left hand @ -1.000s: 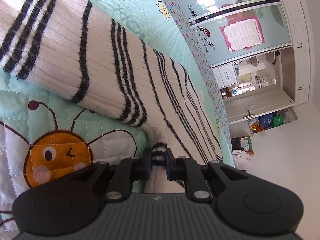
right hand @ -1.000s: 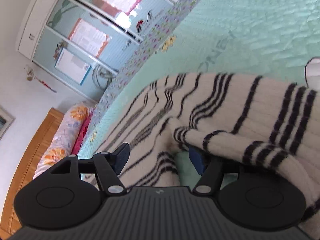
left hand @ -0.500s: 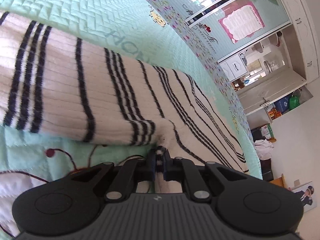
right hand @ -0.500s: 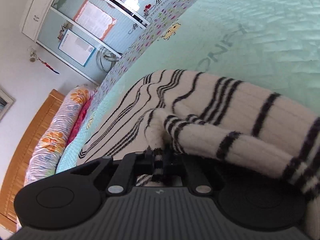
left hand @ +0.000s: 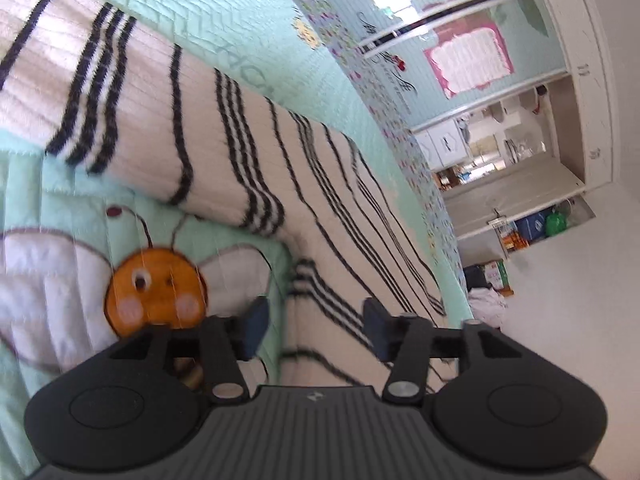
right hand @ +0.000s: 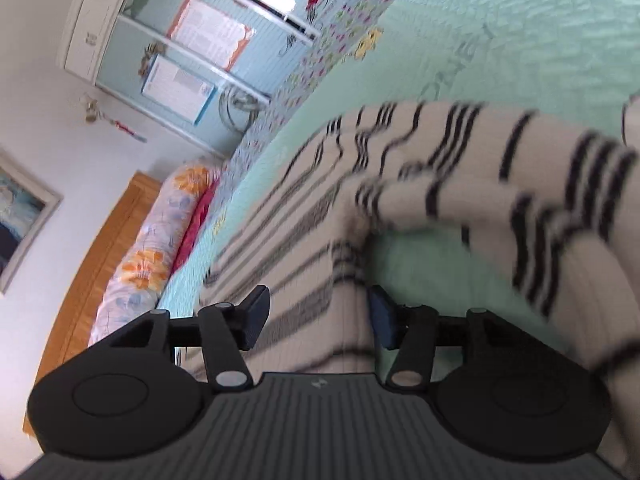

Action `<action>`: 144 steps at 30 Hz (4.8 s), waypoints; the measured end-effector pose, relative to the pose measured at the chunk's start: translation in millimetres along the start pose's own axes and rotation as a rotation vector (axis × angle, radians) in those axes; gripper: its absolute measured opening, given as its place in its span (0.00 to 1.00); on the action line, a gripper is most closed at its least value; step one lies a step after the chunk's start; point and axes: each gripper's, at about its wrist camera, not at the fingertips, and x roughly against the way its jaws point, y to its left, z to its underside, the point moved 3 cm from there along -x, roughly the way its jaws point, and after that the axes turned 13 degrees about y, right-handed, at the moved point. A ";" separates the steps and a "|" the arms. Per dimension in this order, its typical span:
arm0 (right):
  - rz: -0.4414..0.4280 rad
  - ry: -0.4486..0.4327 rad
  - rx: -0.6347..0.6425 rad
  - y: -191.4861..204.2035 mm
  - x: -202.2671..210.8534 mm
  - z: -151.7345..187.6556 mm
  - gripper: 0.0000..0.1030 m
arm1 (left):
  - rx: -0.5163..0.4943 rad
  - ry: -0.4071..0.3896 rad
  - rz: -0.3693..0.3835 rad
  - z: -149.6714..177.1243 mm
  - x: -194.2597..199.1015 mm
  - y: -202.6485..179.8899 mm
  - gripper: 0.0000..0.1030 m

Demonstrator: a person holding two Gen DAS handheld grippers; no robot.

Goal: Fold clothes

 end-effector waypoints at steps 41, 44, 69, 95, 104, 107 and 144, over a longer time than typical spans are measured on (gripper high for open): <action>0.014 0.077 -0.022 -13.4 59.4 80.5 0.30 | -0.052 -0.026 -0.184 62.5 22.7 -6.4 0.19; -0.016 0.069 -0.044 -8.6 70.7 96.4 0.48 | -0.043 -0.013 -0.175 79.9 36.9 -12.1 0.33; 0.024 0.157 0.040 1.9 121.3 181.2 0.50 | -0.107 0.039 -0.258 165.5 78.9 -12.9 0.44; -0.017 0.221 0.040 -3.1 163.8 239.1 0.42 | -0.237 0.086 -0.323 238.0 121.2 -16.6 0.53; 0.063 0.243 0.070 -5.5 162.8 240.0 0.07 | -0.303 0.125 -0.444 241.1 124.1 -16.9 0.07; 0.070 0.241 0.063 -12.8 167.3 237.8 0.06 | -0.324 0.126 -0.472 242.6 123.4 -16.9 0.07; 0.214 0.289 0.287 123.3 -86.5 78.8 0.15 | -0.532 0.139 -0.544 73.1 -95.6 -127.6 0.44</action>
